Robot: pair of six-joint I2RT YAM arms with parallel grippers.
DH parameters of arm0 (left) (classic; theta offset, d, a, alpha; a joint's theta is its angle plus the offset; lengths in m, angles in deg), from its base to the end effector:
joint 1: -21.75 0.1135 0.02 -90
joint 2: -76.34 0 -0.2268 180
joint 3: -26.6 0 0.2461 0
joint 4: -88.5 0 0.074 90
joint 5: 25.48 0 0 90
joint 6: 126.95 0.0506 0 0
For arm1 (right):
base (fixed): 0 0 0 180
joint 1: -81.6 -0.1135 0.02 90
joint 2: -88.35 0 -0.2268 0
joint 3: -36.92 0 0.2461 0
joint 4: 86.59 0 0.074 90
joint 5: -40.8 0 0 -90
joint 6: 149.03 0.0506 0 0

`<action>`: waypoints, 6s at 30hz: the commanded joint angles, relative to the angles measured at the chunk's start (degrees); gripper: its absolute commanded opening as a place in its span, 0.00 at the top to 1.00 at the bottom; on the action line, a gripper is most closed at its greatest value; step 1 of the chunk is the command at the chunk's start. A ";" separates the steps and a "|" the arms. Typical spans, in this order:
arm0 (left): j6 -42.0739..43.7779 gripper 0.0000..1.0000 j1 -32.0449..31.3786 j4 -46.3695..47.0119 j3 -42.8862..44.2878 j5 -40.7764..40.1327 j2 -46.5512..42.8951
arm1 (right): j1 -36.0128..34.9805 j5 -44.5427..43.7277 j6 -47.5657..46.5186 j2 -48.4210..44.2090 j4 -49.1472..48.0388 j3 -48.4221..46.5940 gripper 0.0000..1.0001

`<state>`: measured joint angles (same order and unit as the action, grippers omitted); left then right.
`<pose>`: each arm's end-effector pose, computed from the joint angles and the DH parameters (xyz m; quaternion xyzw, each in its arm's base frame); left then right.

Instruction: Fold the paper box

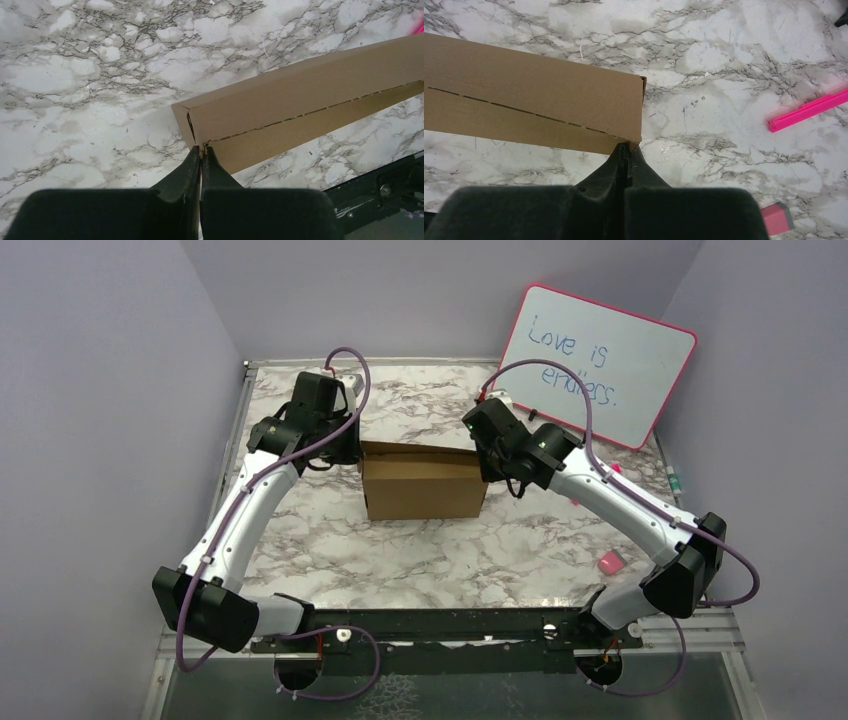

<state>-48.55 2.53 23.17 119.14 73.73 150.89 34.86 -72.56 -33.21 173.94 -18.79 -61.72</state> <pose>0.2595 -0.0990 0.3170 0.0908 0.9245 -0.1684 0.3297 0.2283 0.2133 0.2968 -0.1092 0.9289 0.0199 0.3532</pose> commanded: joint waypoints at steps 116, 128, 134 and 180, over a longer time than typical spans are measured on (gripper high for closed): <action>-31.47 0.29 12.67 35.60 -31.11 10.58 -18.05 | 20.58 38.29 17.04 -18.43 -43.68 30.79 0.32; -30.35 0.39 13.07 36.84 -38.87 16.58 -17.44 | 20.69 44.16 14.68 -18.78 -49.30 40.74 0.40; -30.24 0.40 13.09 38.57 -42.24 19.23 -17.81 | 20.65 44.33 13.79 -19.32 -52.65 44.09 0.41; -32.17 0.27 20.19 48.06 -39.60 35.24 -16.07 | 27.98 51.58 13.80 -22.98 -60.44 43.79 0.38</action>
<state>-82.99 21.87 74.68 78.05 106.14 135.87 62.33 -24.06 -20.33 152.28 -80.73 -15.78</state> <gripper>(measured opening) 0.733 0.619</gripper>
